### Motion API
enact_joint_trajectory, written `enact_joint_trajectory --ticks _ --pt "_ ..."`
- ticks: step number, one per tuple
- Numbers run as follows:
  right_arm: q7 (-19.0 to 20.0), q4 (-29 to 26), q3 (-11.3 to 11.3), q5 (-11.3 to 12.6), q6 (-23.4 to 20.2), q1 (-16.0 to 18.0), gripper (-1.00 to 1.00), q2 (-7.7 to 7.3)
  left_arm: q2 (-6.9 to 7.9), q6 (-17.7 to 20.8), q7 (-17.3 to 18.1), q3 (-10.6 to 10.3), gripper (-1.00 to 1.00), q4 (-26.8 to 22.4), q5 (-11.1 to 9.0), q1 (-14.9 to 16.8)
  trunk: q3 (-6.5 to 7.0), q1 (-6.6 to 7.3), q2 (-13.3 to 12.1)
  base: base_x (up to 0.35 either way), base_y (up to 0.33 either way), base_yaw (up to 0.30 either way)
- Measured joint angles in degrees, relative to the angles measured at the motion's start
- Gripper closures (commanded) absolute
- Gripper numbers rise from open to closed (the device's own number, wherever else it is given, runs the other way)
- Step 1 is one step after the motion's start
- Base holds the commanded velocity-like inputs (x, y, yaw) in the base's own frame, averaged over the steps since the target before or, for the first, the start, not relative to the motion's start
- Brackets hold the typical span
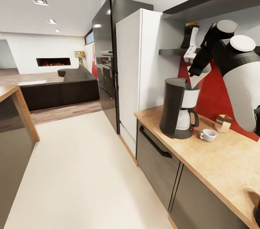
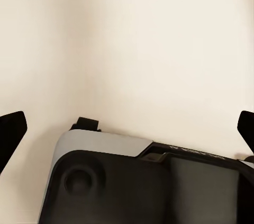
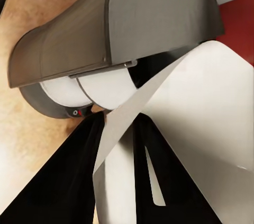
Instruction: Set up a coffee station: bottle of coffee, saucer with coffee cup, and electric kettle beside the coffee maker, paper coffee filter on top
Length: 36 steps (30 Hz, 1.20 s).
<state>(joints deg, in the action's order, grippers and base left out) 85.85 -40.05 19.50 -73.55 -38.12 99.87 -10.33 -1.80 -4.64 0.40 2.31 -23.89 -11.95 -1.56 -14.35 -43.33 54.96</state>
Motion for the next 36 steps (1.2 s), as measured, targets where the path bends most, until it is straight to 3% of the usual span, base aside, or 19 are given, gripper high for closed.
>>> enact_joint_trajectory --ticks 16,22,24,36 --pt "-0.38 -0.06 -0.08 -0.09 0.01 0.0 1.0 -0.22 0.0 0.0 0.0 0.01 -1.0 0.0 0.0 0.0 0.0 0.0 0.0 0.13 0.0 0.0" --pt "-0.99 0.87 -1.64 -0.74 -0.37 -0.6 1.0 -2.18 -1.93 -0.73 0.13 0.04 -1.0 -1.18 -0.04 -0.18 0.0 -0.01 0.0 0.0 0.0 0.0" --pt "-0.99 0.87 -1.65 -0.74 -0.37 -0.6 1.0 -2.83 -1.94 -0.73 0.13 0.05 -1.0 -1.18 -0.04 -0.18 0.0 -0.01 0.0 0.0 0.0 0.0" --pt "-0.99 0.87 -1.65 -0.74 -0.38 -0.6 1.0 -2.87 -1.94 -0.73 0.13 0.05 -1.0 -1.17 -0.04 -0.18 0.0 -0.01 0.0 0.003 0.0 0.0"
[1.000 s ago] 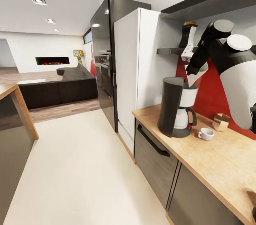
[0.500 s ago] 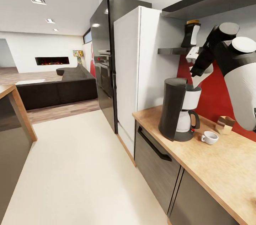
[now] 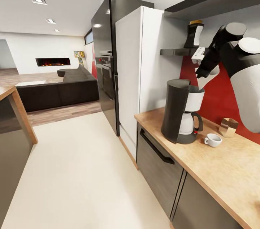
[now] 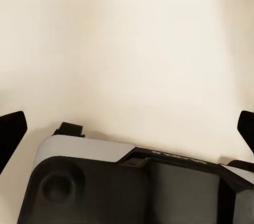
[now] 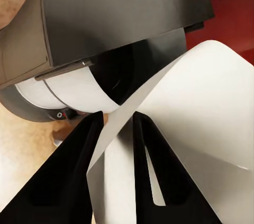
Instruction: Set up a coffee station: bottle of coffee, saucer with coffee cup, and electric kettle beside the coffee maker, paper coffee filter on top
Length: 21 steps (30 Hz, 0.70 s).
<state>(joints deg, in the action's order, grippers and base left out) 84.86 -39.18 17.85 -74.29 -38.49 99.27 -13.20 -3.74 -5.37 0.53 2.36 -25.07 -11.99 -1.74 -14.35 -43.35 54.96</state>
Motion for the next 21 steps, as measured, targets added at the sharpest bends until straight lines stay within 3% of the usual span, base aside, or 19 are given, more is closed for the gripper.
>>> enact_joint_trajectory --ticks 9,21 --pt "1.26 -0.72 3.64 1.46 2.96 0.82 1.0 -1.22 -1.34 -2.89 0.03 0.17 -1.0 -0.22 0.04 0.0 0.0 0.01 0.0 0.119 0.0 0.0" --pt "1.31 -0.59 3.84 1.59 3.43 0.78 1.0 -1.4 -1.4 -3.04 0.03 0.17 -1.0 -0.25 0.05 0.0 0.0 0.02 0.0 0.131 0.0 0.0"
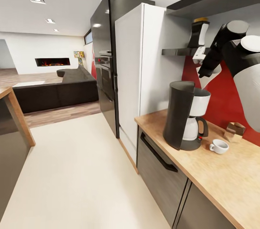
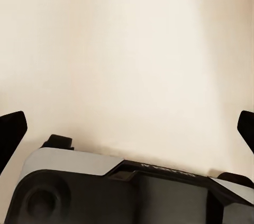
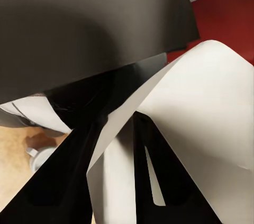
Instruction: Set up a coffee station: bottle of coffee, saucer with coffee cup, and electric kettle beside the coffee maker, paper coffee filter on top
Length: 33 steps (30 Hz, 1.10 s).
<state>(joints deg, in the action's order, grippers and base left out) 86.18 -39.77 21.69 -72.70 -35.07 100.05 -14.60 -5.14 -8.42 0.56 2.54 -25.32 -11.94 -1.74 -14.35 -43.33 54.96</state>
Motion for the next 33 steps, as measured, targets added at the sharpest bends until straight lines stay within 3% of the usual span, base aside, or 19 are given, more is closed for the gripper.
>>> enact_joint_trajectory --ticks 10,13,33 --pt "-0.16 2.2 -0.02 0.07 0.09 -0.01 1.0 -0.4 0.0 0.0 0.0 0.0 -1.0 0.01 -0.01 0.0 0.0 0.0 0.0 0.112 0.0 0.0" --pt "-0.56 2.55 -0.46 0.69 0.06 -0.1 1.0 -1.36 -0.79 -0.88 -0.08 -0.08 -1.0 -0.52 0.17 -0.18 0.0 -0.02 0.0 0.0 0.0 0.0" --pt "-0.56 2.55 -0.45 0.69 0.05 -0.1 1.0 -1.37 -0.79 -0.88 -0.08 -0.08 -1.0 -0.52 0.17 -0.18 0.0 -0.02 0.0 0.0 0.0 0.0"
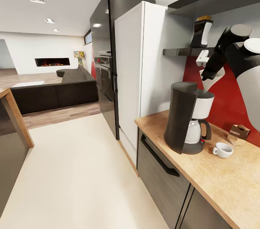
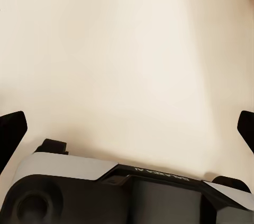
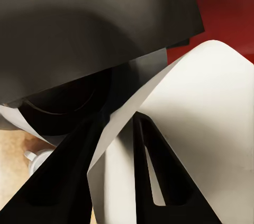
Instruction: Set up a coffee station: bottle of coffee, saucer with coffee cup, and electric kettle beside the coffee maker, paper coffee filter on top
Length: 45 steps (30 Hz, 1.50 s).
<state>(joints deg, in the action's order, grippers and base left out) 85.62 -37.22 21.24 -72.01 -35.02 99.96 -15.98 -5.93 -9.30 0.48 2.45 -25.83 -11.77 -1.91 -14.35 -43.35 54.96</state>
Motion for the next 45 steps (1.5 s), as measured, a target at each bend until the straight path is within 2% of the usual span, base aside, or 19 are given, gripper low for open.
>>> enact_joint_trajectory --ticks 11,12,21,31,37,45 --pt "0.58 -0.25 -3.12 1.05 0.0 0.01 1.0 0.16 0.0 -0.66 0.0 0.0 -1.0 0.0 0.04 0.0 0.0 0.0 0.0 0.0 0.0 0.0" --pt "0.59 -0.25 -4.27 1.25 0.02 0.01 1.0 0.15 0.0 -0.66 0.0 0.0 -1.0 0.0 0.03 0.0 0.0 0.0 0.0 0.0 0.0 0.0" --pt "0.65 -0.04 -4.54 2.44 0.09 0.01 1.0 0.13 0.0 -0.69 0.0 0.0 -1.0 -0.03 0.06 0.0 0.0 0.0 0.0 0.0 0.0 0.0" --pt "0.65 0.67 -4.56 2.55 0.24 0.01 1.0 0.13 0.0 -0.69 0.0 0.0 -1.0 -0.06 0.01 0.0 0.0 0.0 0.0 0.0 0.0 0.0" --pt "0.59 2.33 -4.57 2.48 2.47 0.01 1.0 0.13 0.0 -0.69 0.0 0.0 -1.0 -0.04 0.01 0.0 0.0 0.0 0.0 0.0 0.0 0.0" --pt "0.58 2.47 -4.58 2.43 2.79 0.01 1.0 0.13 0.0 -0.69 0.0 0.0 -1.0 -0.04 0.03 0.0 0.0 0.0 0.0 0.0 0.0 0.0"
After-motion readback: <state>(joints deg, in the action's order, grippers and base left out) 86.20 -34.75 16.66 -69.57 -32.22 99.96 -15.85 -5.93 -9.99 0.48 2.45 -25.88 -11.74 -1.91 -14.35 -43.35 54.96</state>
